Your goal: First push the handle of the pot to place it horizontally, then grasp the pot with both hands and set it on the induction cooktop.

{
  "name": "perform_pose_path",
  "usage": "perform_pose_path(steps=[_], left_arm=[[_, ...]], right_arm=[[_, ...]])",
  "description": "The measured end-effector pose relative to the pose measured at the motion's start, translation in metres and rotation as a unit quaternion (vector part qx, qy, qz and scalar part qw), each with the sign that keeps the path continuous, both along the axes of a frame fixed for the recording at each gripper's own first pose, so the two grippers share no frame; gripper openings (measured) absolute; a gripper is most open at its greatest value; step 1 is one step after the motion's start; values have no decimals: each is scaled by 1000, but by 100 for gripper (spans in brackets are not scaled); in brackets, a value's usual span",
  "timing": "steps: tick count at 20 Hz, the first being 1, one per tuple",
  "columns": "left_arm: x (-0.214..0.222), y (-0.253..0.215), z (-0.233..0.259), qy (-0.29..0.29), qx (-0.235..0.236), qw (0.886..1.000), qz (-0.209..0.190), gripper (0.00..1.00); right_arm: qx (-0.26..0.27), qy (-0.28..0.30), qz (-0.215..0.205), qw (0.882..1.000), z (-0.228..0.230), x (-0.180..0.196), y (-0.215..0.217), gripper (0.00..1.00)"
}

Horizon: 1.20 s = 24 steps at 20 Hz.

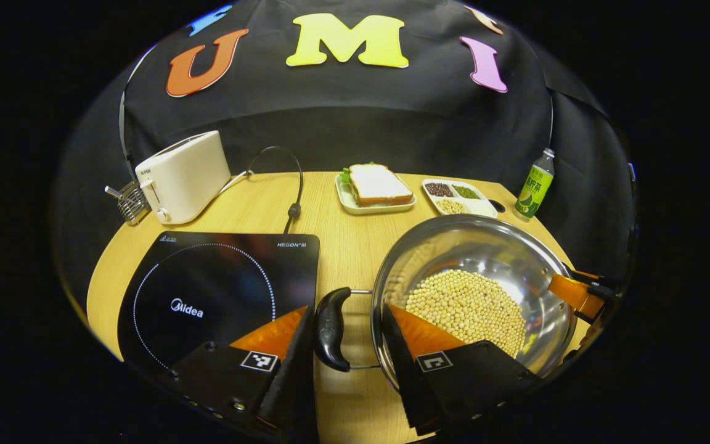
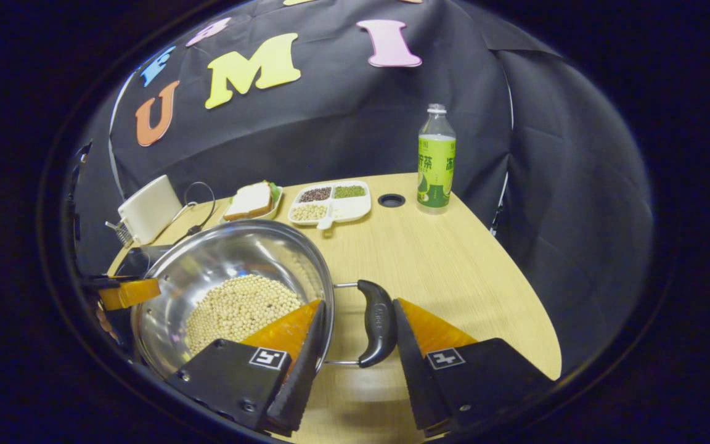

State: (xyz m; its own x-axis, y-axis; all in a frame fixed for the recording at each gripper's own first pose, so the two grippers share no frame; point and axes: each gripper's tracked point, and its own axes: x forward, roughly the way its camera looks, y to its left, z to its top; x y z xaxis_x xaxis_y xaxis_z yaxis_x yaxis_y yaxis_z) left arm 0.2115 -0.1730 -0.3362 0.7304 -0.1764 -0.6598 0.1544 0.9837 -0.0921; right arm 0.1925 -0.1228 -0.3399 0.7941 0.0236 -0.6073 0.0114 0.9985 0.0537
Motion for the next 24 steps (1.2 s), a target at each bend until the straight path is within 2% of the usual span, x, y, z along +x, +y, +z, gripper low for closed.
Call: perform_pose_path(steps=[1, 2, 3, 12, 18, 24], left_arm=[[5, -2, -6, -3, -1, 1000, 3, 63], [6, -2, -5, -5, -2, 1000, 6, 73], [7, -2, -5, -7, -2, 1000, 9, 62], [-1, -7, -1, -3, -6, 1000, -6, 57], [-17, 0, 42, -38, -14, 999, -15, 57], [-33, 33, 86, -71, -15, 997, -11, 56]], right_arm=[[-1, 0, 0, 1000, -2, 0, 0, 68], [-1, -1, -1, 1000, -2, 1, 0, 67], [-3, -1, -1, 1000, -1, 2, 0, 67], [-8, 3, -9, 1000, 7, -5, -2, 62], [-14, -27, -17, 999, 51, -32, 0, 60], [-27, -46, -4, 999, 95, -52, 29, 61]])
